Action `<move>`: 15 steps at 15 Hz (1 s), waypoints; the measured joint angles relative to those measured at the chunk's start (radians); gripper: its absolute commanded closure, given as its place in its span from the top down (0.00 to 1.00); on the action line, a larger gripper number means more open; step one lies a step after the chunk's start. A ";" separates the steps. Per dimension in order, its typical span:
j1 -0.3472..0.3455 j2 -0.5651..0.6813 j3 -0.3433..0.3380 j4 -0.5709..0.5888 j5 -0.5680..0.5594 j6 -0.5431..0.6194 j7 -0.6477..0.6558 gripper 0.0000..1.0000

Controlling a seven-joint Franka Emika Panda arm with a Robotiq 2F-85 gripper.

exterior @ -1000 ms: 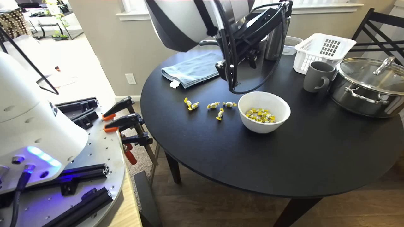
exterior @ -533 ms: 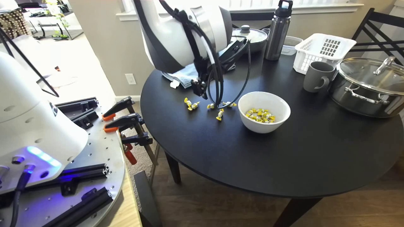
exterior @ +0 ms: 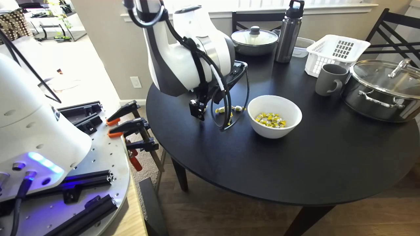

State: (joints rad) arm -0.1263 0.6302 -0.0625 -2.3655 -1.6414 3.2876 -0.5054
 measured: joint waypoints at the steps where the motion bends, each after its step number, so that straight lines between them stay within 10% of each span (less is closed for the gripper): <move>1: 0.000 0.000 0.000 0.009 0.000 -0.002 0.000 1.00; 5: 0.001 0.000 -0.002 0.037 0.008 -0.024 0.001 0.99; 15: 0.001 0.028 -0.002 0.061 0.106 -0.038 0.000 0.23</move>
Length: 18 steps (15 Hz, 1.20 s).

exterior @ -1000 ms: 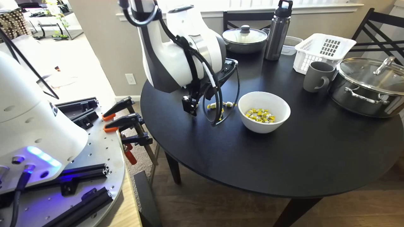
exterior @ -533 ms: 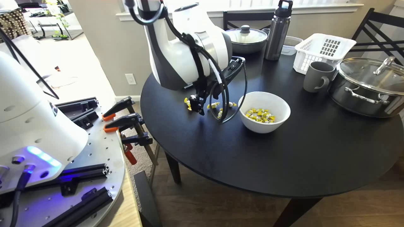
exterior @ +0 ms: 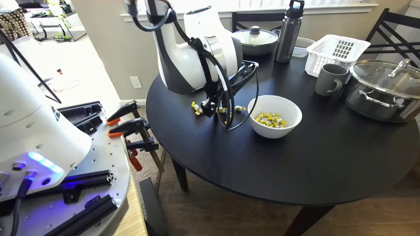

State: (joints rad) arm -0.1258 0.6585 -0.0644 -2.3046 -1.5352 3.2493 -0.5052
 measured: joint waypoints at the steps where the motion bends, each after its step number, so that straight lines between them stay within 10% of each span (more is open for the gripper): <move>1: 0.000 0.000 0.000 0.001 0.003 0.000 0.000 0.17; 4: 0.000 0.000 0.001 0.003 0.008 0.000 0.000 0.02; 18: -0.010 -0.205 -0.013 0.002 0.008 0.000 0.050 0.05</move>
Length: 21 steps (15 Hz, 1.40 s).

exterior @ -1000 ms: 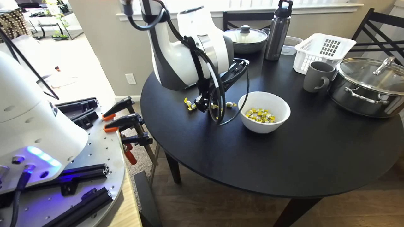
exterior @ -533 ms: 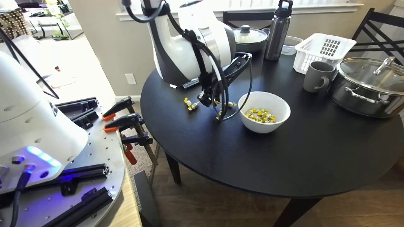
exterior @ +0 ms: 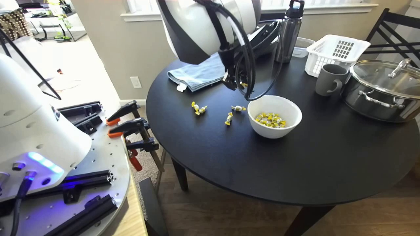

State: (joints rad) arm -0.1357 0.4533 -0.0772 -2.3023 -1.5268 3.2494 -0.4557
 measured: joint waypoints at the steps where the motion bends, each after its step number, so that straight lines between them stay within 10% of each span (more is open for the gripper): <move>1: 0.000 -0.030 -0.009 0.001 -0.002 -0.005 0.023 0.05; 13: 0.066 -0.174 -0.035 -0.056 -0.138 -0.390 0.288 0.05; 15: 0.076 -0.174 -0.035 -0.060 -0.175 -0.439 0.352 0.47; 21: 0.101 -0.175 -0.033 -0.077 -0.210 -0.518 0.443 0.82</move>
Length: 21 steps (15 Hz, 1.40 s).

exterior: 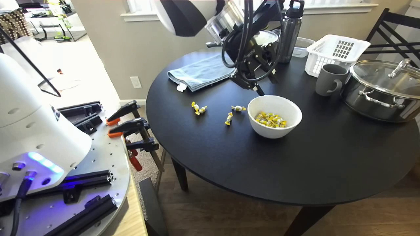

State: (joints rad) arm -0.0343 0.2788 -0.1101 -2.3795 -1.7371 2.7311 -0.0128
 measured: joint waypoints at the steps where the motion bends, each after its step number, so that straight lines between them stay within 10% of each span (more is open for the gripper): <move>1: 0.001 0.000 0.003 -0.004 0.000 0.003 0.000 0.89; 12: 0.000 0.058 0.015 -0.037 -0.019 0.350 -0.107 1.00; 21: 0.011 0.150 0.094 -0.087 -0.015 0.386 -0.271 1.00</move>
State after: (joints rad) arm -0.0233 0.4290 -0.0166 -2.4670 -1.7519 3.1175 -0.2833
